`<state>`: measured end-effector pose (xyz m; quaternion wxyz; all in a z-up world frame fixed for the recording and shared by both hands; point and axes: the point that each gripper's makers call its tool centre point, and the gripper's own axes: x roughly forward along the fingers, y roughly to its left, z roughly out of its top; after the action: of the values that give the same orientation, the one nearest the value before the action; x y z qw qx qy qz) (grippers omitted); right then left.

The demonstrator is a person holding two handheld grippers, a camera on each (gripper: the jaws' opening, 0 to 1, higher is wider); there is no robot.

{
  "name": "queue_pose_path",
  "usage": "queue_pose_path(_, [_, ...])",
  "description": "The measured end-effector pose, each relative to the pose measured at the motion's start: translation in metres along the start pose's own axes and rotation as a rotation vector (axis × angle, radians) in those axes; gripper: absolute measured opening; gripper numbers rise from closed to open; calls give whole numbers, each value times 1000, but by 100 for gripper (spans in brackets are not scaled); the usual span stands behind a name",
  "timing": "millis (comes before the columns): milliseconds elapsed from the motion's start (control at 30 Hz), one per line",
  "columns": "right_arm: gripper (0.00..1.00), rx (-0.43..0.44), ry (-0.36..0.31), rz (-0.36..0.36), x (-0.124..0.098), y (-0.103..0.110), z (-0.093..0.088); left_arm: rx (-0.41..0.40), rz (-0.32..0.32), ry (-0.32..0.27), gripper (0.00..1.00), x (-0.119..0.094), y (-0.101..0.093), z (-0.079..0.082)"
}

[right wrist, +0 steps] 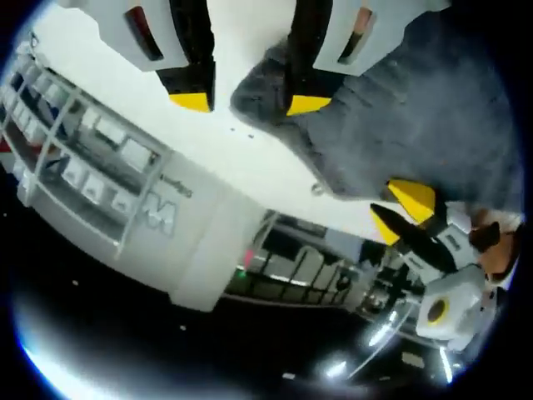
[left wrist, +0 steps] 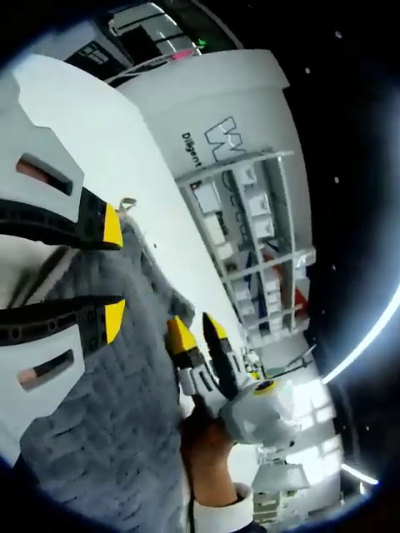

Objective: Open the folded towel by lifting each exposed corner and separating the folded layers until the towel lies flat within the target outline without major curled edges

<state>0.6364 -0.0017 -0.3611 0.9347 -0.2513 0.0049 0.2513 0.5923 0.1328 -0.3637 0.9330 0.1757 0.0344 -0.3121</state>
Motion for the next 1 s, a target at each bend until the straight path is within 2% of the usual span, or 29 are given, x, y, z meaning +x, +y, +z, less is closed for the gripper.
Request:
queue_pose_path(67, [7, -29, -22, -22, -2, -4, 5, 1, 1, 3, 21, -1, 0, 0])
queue_pose_path(100, [1, -38, -29, -8, -1, -2, 5, 0, 2, 7, 21, -1, 1, 0])
queue_pose_path(133, [0, -39, -20, 1, 0, 0, 4, 2, 4, 10, 20, -2, 1, 0])
queue_pose_path(267, [0, -96, 10, -44, 2, -3, 2, 20, 18, 14, 15, -6, 2, 2])
queue_pose_path(367, [0, -98, 2, -9, 8, 9, 7, 14, 14, 43, 11, -7, 0, -5])
queue_pose_path(467, [0, -115, 22, 1, 13, 9, 1, 22, 10, 74, 6, -9, -2, -11])
queue_pose_path(533, [0, -47, 69, 55, 15, 17, -13, 36, 11, 96, 5, -9, -3, -15])
queue_pose_path(567, [0, -10, 93, 60, 21, 13, -19, 45, 11, 102, 5, -9, -3, -17])
queue_pose_path(633, [0, 33, 97, 67, 25, 10, -23, 60, 8, 108, 5, -8, -4, -19])
queue_pose_path(867, [0, 72, 129, 75, 22, 12, -33, 65, 7, 127, 1, -8, -6, -26])
queue_pose_path(1000, [0, 76, 119, 80, 18, 13, -33, 64, 17, 125, 1, -10, -7, -25])
